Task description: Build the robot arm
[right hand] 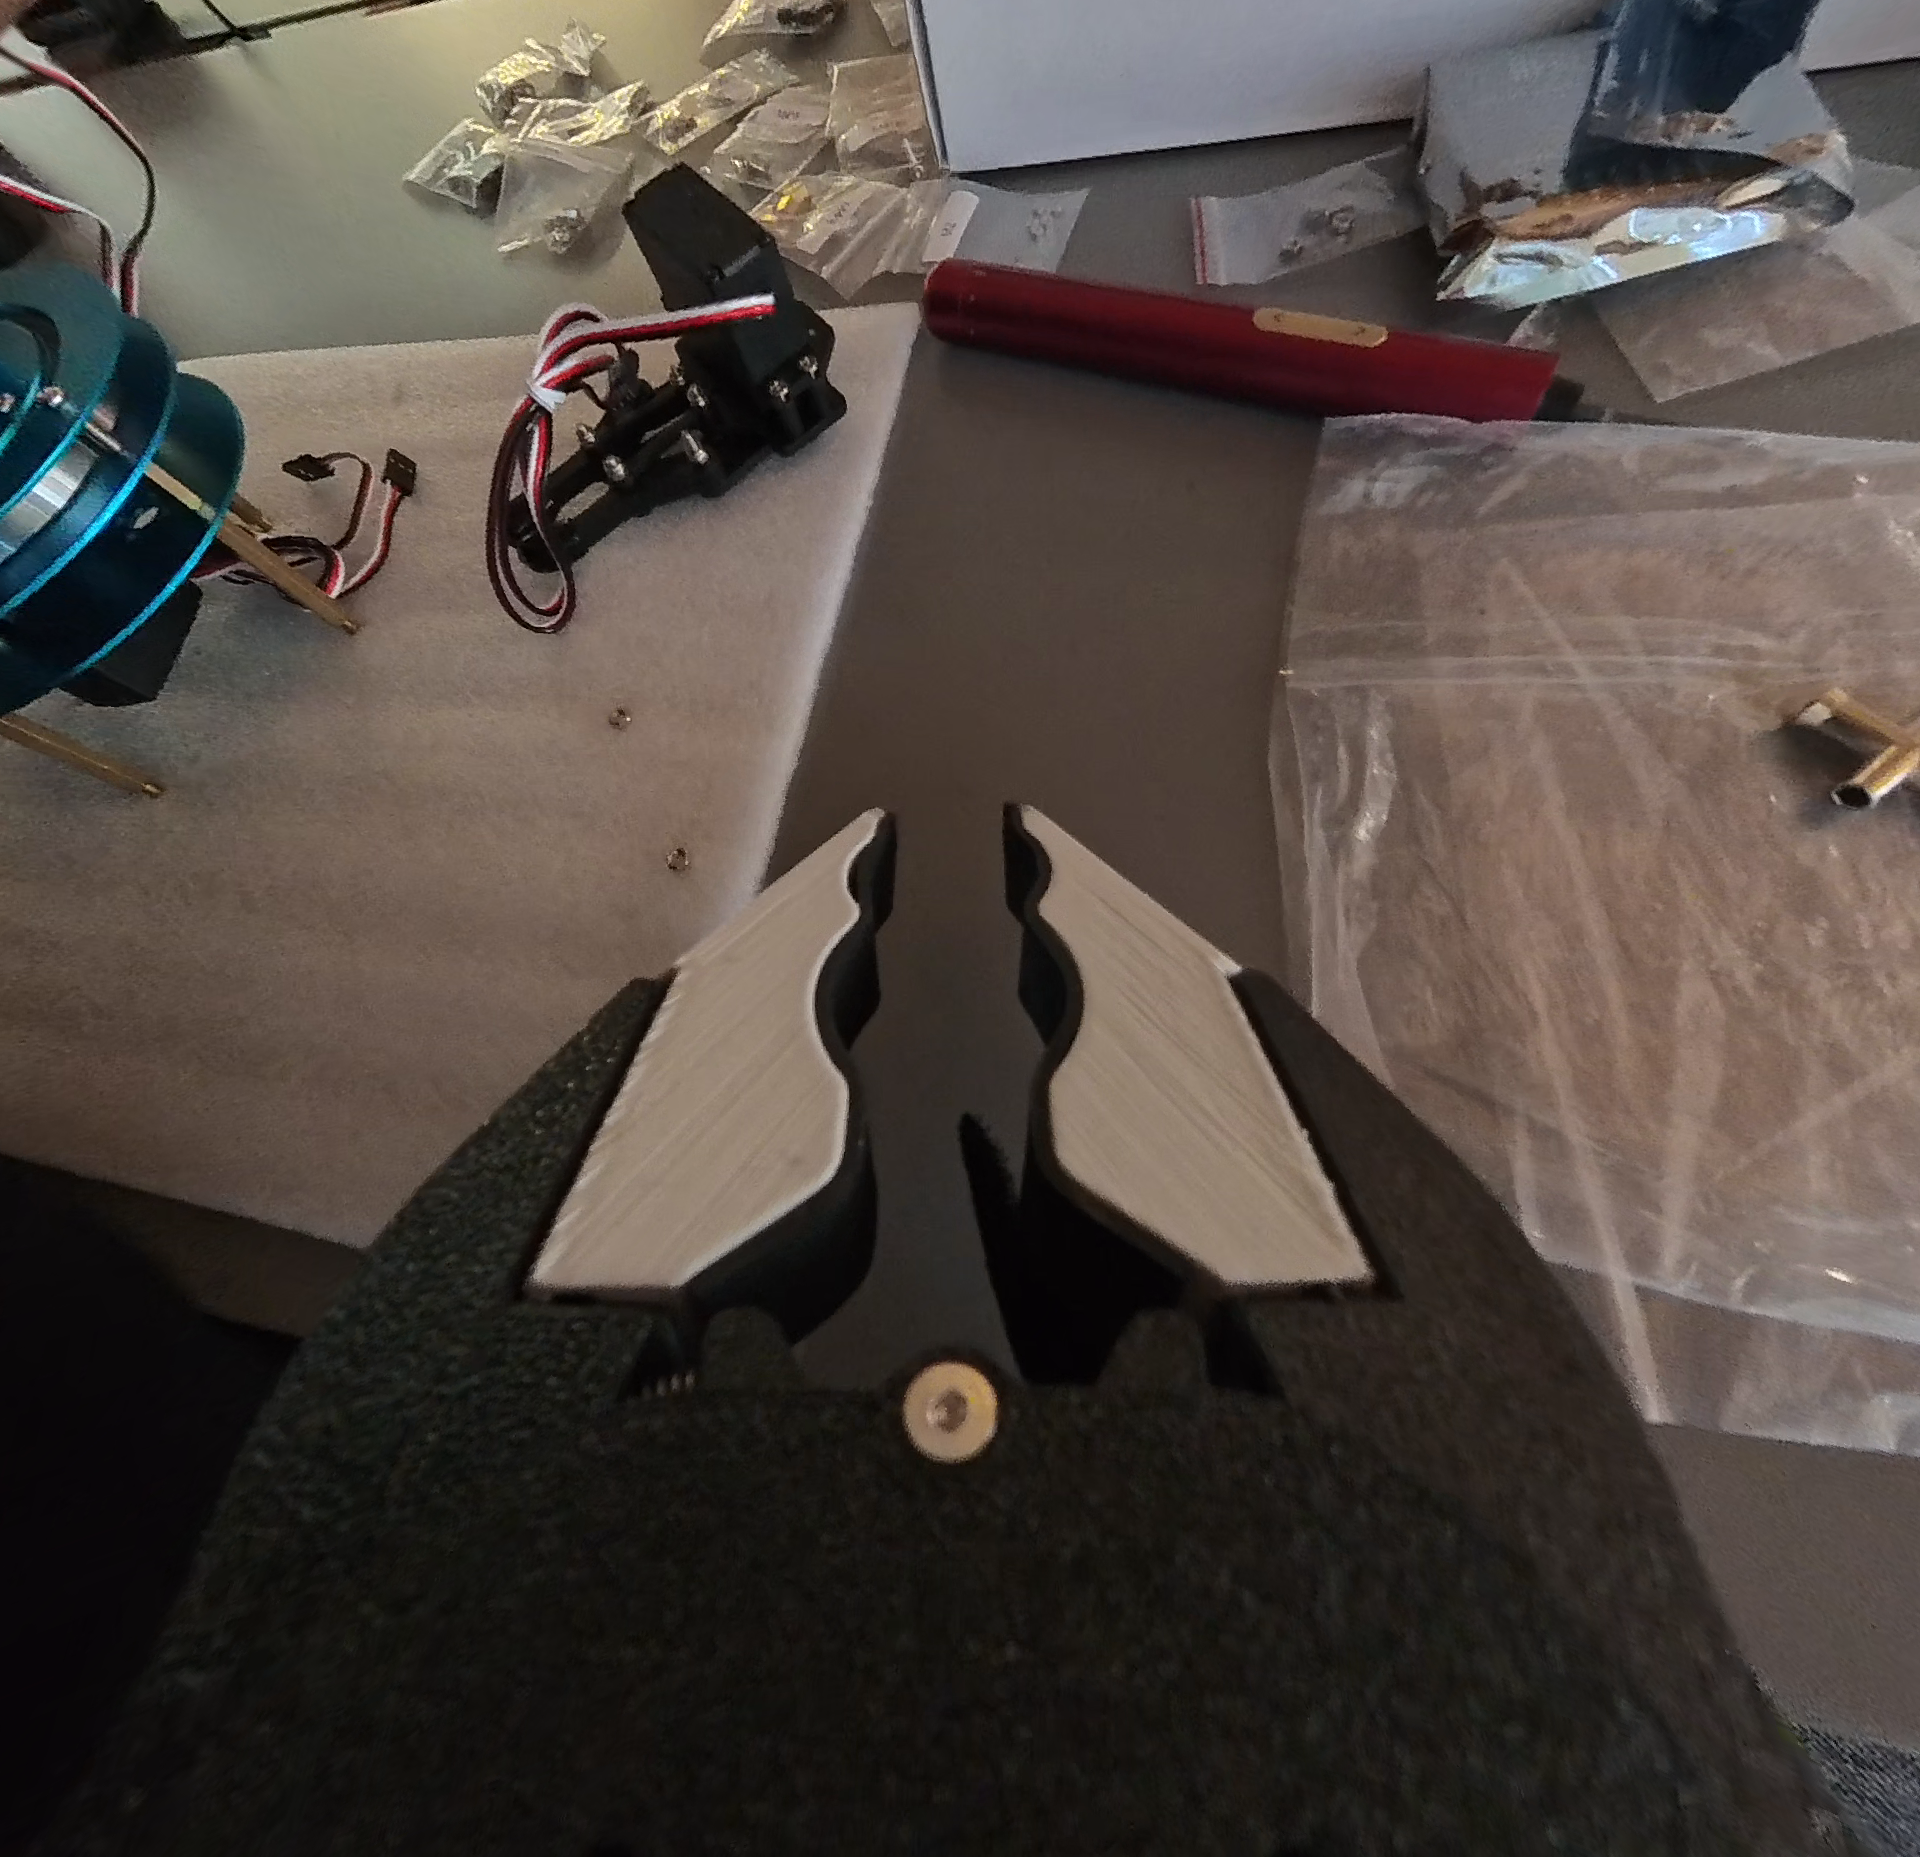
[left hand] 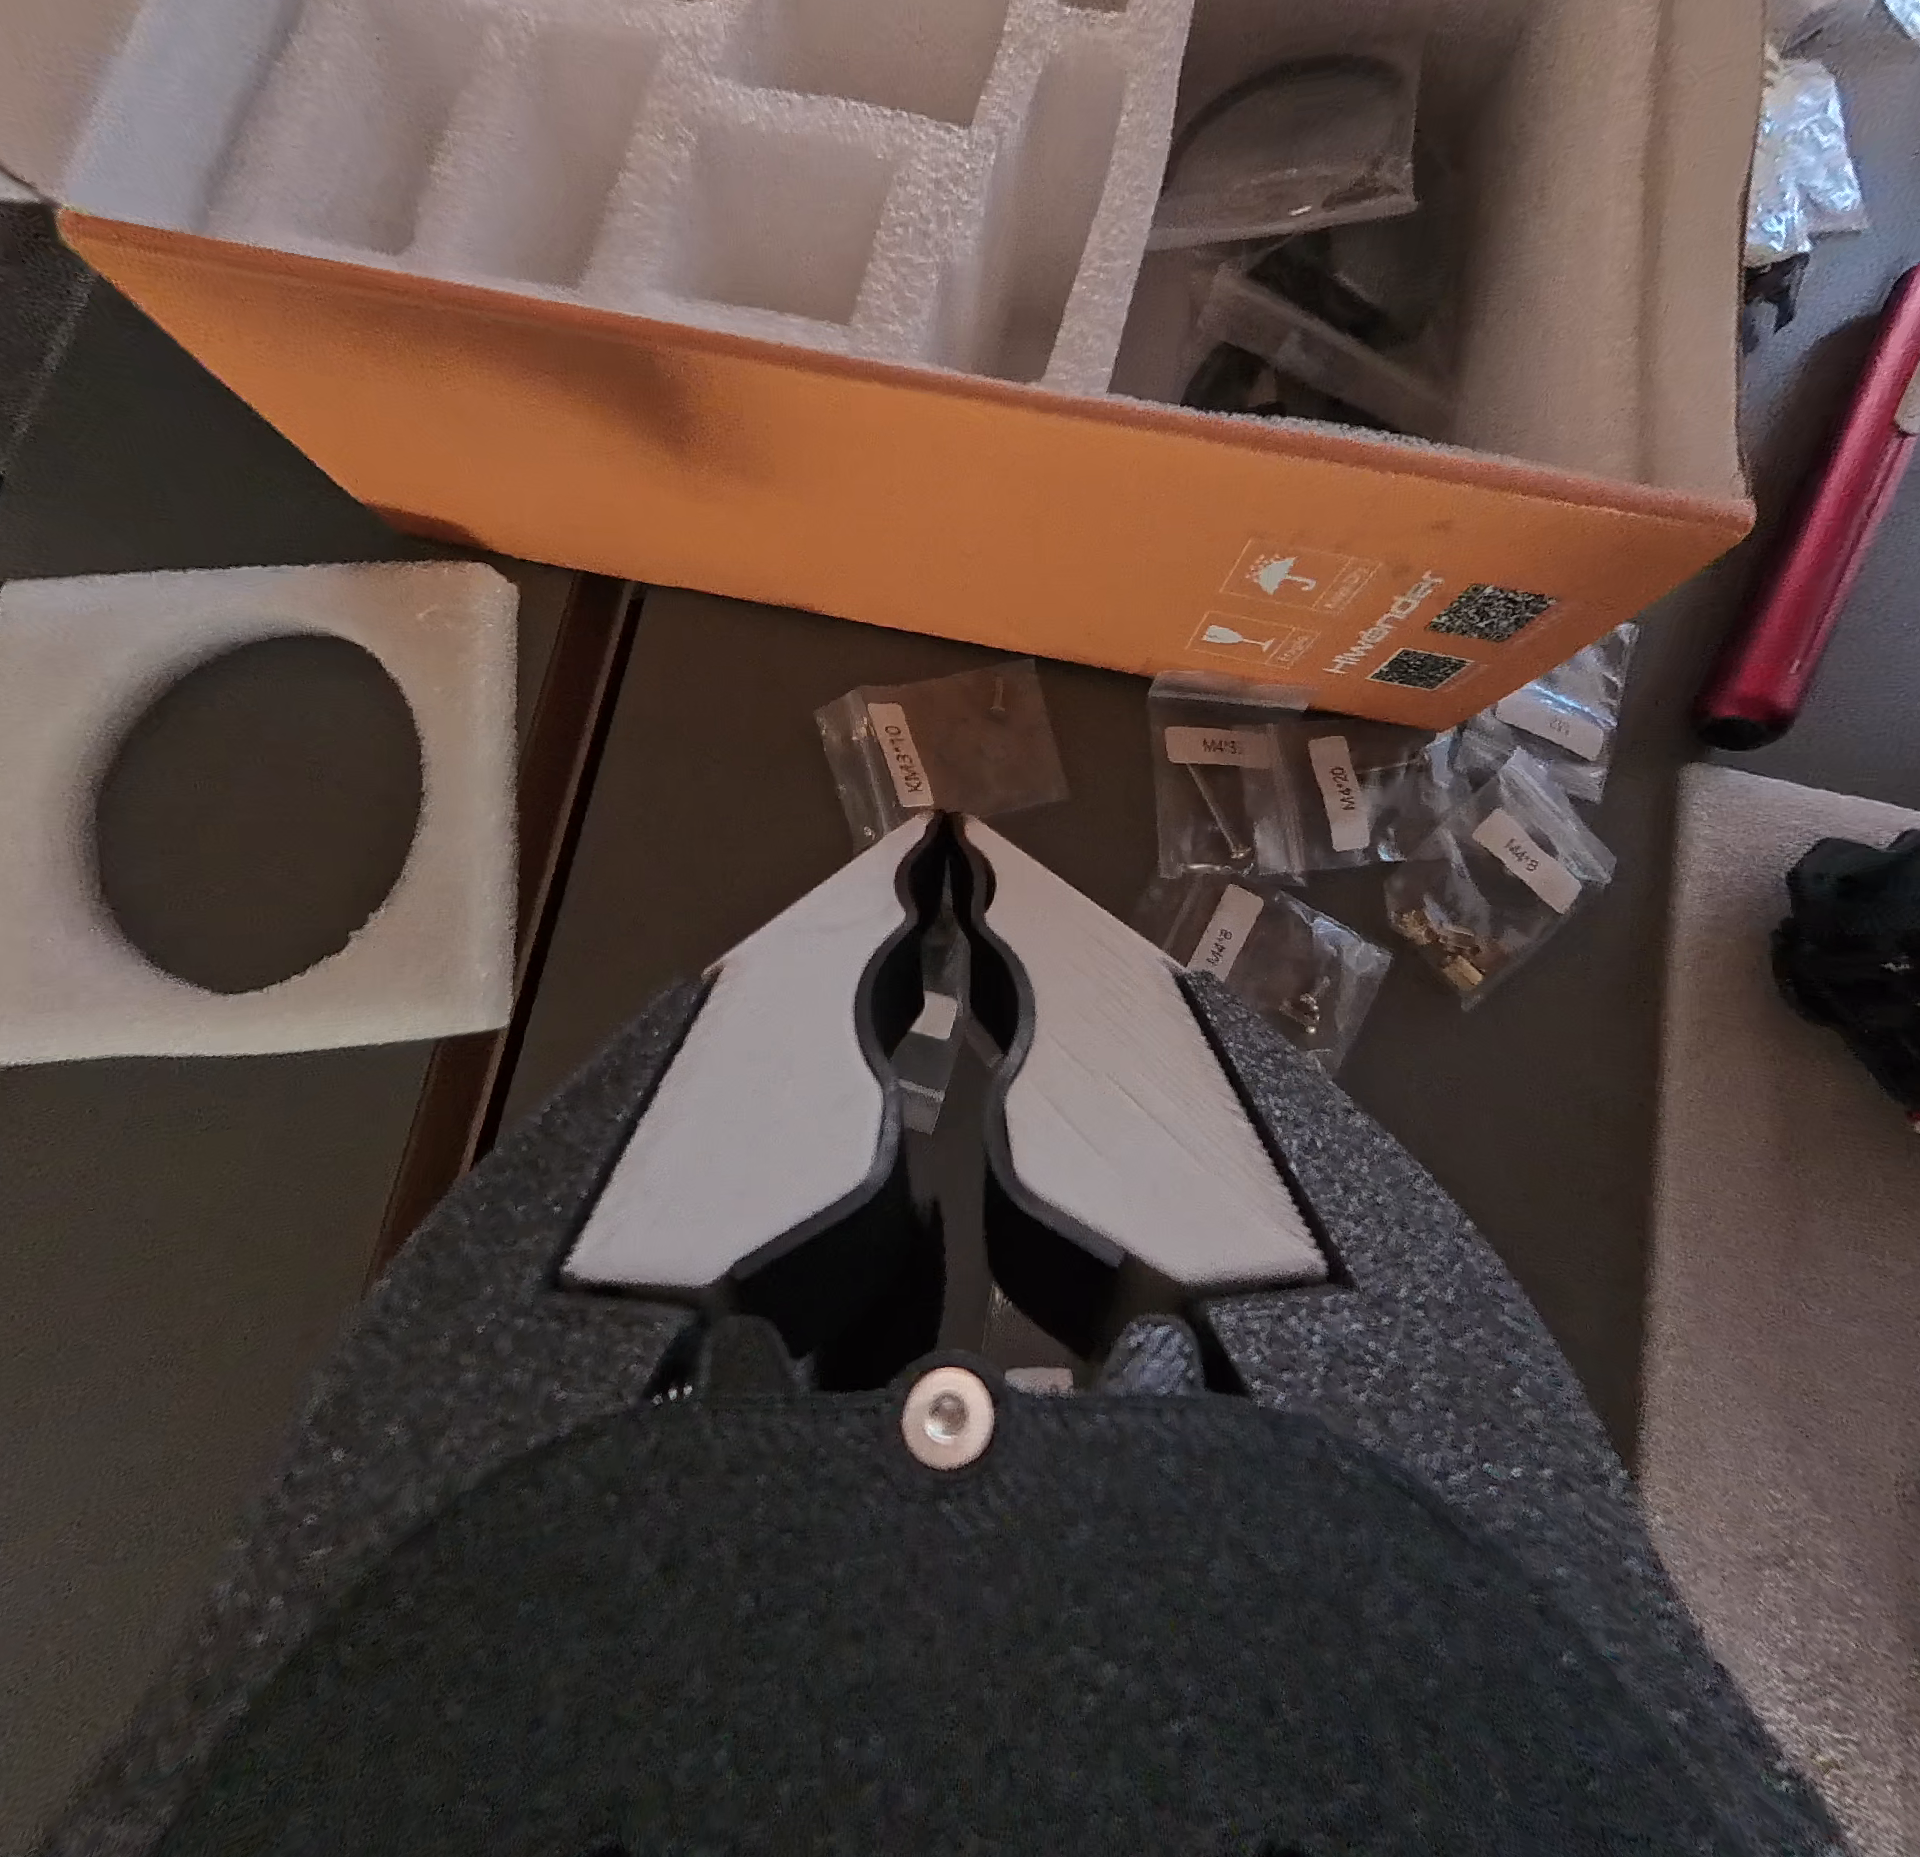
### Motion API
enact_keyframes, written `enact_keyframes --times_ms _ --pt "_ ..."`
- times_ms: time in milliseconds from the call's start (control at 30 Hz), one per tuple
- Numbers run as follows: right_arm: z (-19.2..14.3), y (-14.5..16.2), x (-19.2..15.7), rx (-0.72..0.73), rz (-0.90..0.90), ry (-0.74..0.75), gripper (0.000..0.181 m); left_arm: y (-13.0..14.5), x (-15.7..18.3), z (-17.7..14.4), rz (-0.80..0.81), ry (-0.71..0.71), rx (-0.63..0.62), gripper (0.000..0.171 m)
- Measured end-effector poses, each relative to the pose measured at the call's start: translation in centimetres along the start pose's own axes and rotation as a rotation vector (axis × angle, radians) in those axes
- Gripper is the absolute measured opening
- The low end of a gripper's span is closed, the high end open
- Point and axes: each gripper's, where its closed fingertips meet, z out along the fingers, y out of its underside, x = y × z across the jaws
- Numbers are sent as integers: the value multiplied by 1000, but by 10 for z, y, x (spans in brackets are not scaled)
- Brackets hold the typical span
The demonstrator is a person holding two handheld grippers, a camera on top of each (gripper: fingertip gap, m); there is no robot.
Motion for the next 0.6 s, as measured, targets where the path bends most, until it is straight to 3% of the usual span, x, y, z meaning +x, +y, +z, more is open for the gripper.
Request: enact_keyframes --times_ms 67,133,167,267,367,433,600 --pt "3 -1 -3 3 -2 -14 20 6 -3 3 -27 4 -22 3" --pt "7 -3 -7 0 -8 -35 20 13 -9 15 -86 -15 -73 35" --pt "9 -3 -9 -3 -18 -40 20 13 -9 22 -113 -3 -73 36" --pt "11 -6 -13 -9 -44 -45 20 13 -10 43 -128 -11 -82 35" --pt "7 -5 -10 -15 -51 -30 20 18 -9 53 -57 -46 -111 9" --pt "3 -1 -6 -17 -40 -13 20 17 -8 54 -31 -53 -106 2" --pt "-6 0 2 7 13 9 20 16 -9 40 19 -71 -97 1"
